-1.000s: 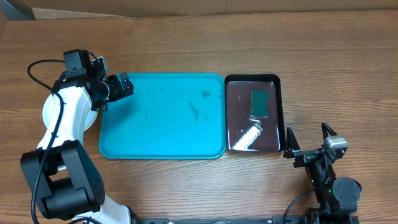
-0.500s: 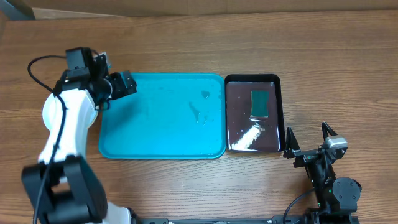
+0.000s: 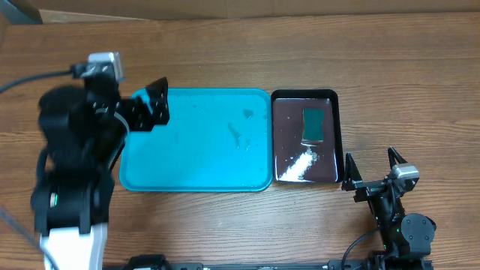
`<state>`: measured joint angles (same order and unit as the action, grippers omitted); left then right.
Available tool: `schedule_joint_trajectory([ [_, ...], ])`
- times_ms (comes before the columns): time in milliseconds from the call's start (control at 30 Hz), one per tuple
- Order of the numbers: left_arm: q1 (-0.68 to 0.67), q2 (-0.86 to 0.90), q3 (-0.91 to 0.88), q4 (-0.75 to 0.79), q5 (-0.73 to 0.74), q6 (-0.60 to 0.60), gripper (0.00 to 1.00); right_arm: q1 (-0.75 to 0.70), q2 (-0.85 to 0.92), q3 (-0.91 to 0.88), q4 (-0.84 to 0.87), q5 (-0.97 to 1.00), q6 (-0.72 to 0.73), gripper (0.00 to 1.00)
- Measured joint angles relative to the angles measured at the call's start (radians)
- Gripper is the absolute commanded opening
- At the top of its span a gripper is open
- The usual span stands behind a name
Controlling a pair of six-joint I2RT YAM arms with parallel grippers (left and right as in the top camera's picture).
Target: Clean dirty plates on tray and stack at the side
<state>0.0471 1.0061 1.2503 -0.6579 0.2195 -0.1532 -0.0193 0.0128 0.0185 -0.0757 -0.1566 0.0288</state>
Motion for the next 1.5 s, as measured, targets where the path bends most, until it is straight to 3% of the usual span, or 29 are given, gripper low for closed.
schedule_joint_trajectory([
  [233,0.000,-0.313,-0.219,-0.097,-0.011,0.000,1.00,0.000,0.000,0.000,0.000,0.000,0.000,1.00],
  [433,0.000,-0.575,-0.473,-0.090,-0.014,0.000,1.00,0.000,0.000,0.000,0.000,0.000,0.000,1.00],
  [500,-0.002,-0.657,-0.540,-0.049,-0.016,0.000,1.00,0.000,0.000,0.000,0.000,0.000,0.000,1.00],
  [767,-0.056,-0.975,-0.755,0.409,-0.053,0.001,1.00,0.000,0.000,0.000,0.000,0.000,0.000,1.00],
  [1000,-0.061,-0.991,-0.908,0.819,-0.074,-0.008,1.00,0.000,0.000,0.000,0.001,0.000,0.000,1.00],
  [1133,-0.061,-0.991,-1.025,0.975,-0.109,-0.059,1.00,0.000,0.000,0.000,0.001,0.000,0.000,1.00],
  [1500,-0.061,-0.991,-1.236,0.940,-0.216,-0.167,1.00,0.000,0.000,0.000,0.001,0.000,0.000,1.00],
])
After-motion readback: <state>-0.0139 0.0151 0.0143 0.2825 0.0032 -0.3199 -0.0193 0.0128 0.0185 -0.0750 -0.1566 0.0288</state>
